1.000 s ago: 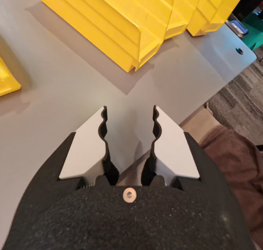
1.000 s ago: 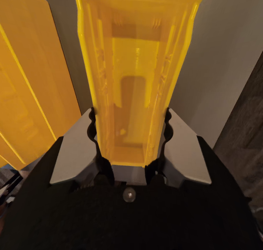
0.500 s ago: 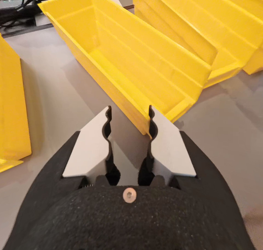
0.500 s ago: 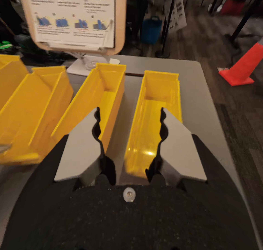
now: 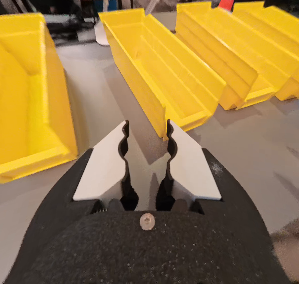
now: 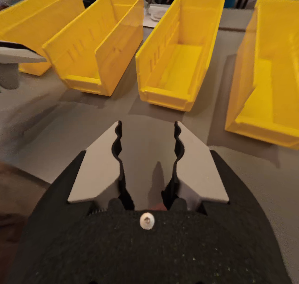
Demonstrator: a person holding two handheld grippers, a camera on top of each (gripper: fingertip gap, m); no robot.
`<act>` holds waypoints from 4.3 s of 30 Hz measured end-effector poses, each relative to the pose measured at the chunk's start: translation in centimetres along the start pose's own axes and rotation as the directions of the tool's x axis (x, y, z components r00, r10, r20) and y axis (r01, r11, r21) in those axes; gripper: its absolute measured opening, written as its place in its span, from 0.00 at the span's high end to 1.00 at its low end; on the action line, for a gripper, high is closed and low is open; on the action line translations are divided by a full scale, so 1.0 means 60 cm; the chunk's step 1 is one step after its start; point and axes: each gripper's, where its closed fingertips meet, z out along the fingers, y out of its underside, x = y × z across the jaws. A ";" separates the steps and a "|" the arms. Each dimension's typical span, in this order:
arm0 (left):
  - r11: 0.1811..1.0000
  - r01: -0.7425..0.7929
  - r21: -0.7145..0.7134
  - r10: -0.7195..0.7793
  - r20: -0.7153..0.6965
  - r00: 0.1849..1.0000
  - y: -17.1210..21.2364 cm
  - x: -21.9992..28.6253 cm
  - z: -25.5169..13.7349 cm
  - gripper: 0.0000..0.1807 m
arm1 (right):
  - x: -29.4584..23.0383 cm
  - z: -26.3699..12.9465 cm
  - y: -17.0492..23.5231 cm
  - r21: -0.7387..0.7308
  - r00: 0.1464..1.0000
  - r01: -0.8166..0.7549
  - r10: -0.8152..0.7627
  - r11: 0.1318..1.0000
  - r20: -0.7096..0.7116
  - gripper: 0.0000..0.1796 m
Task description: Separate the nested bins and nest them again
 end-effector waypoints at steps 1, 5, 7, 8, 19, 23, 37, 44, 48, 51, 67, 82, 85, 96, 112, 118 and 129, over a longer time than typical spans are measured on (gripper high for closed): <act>0.999 -0.017 0.032 0.017 0.008 1.000 -0.003 -0.009 -0.027 0.74 | 0.002 -0.002 0.003 -0.004 0.999 -0.043 0.043 0.999 0.020 0.64; 0.991 -0.107 0.080 0.097 0.114 0.989 0.020 -0.065 -0.095 0.72 | 0.024 -0.021 0.012 -0.028 0.997 -0.081 0.081 0.996 0.007 0.70; 0.990 -0.071 0.122 0.057 0.115 0.992 0.027 -0.077 -0.100 0.68 | 0.029 -0.029 0.022 -0.061 0.998 -0.064 0.063 0.996 -0.024 0.69; 0.988 -0.042 0.148 0.034 0.055 0.998 0.017 -0.064 -0.102 0.66 | 0.025 -0.035 0.021 -0.061 0.997 -0.075 0.074 0.995 -0.021 0.69; 0.977 -0.131 0.166 0.111 0.122 0.986 -0.004 -0.051 -0.153 0.59 | 0.005 -0.107 0.061 -0.089 0.996 -0.087 0.084 0.992 -0.037 0.71; 0.965 -0.206 0.162 0.190 0.113 0.975 0.001 -0.016 -0.153 0.60 | 0.016 -0.108 0.050 -0.045 0.994 -0.102 0.101 0.994 -0.039 0.72; 0.991 -0.083 0.103 0.089 -0.051 0.995 0.035 0.012 -0.171 0.73 | -0.011 -0.067 0.019 -0.018 0.998 -0.051 0.052 0.999 0.024 0.73; 0.998 -0.033 0.059 0.042 -0.154 0.987 0.053 0.034 -0.180 0.81 | -0.001 -0.061 0.009 0.004 1.000 -0.023 0.023 1.000 -0.013 0.73; 0.995 -0.083 0.052 0.090 -0.151 0.985 0.055 0.040 -0.171 0.82 | 0.006 -0.062 0.016 -0.003 0.999 -0.016 0.016 1.000 -0.037 0.73; 0.993 -0.106 0.044 0.112 -0.148 0.983 0.059 0.045 -0.171 0.82 | 0.002 -0.066 0.016 -0.004 0.998 -0.067 0.067 0.998 -0.004 0.73; 1.000 -0.002 -0.024 -0.002 -0.161 0.987 0.084 0.031 -0.192 0.86 | 0.311 -0.066 -0.051 0.167 0.904 -0.086 0.147 0.982 -0.401 0.70; 0.998 -0.039 -0.049 0.034 -0.101 0.994 0.100 0.013 -0.197 0.87 | 0.389 0.060 -0.016 0.063 0.907 -0.221 0.228 0.973 -0.353 0.98; 0.996 -0.066 -0.053 0.061 -0.091 0.994 0.103 0.016 -0.196 0.87 | 0.393 0.051 -0.018 0.104 0.886 -0.257 0.278 0.961 -0.371 0.98; 0.994 -0.094 -0.059 0.088 -0.100 0.991 0.106 0.027 -0.196 0.88 | 0.370 -0.030 -0.086 0.264 0.864 -0.334 0.406 0.905 -0.297 0.98; 0.997 -0.058 -0.058 0.048 -0.161 0.986 0.103 0.041 -0.192 0.88 | -0.046 0.061 -0.265 0.190 0.952 -0.303 0.304 0.934 0.026 0.98; 0.999 -0.017 -0.046 0.009 -0.170 0.985 0.100 0.034 -0.200 0.88 | -0.102 0.153 -0.241 0.121 0.955 -0.292 0.296 0.949 -0.018 0.98; 0.999 -0.008 -0.051 -0.001 -0.176 0.984 0.101 0.037 -0.201 0.88 | -0.128 0.188 -0.225 0.106 0.942 -0.308 0.319 0.945 -0.106 0.98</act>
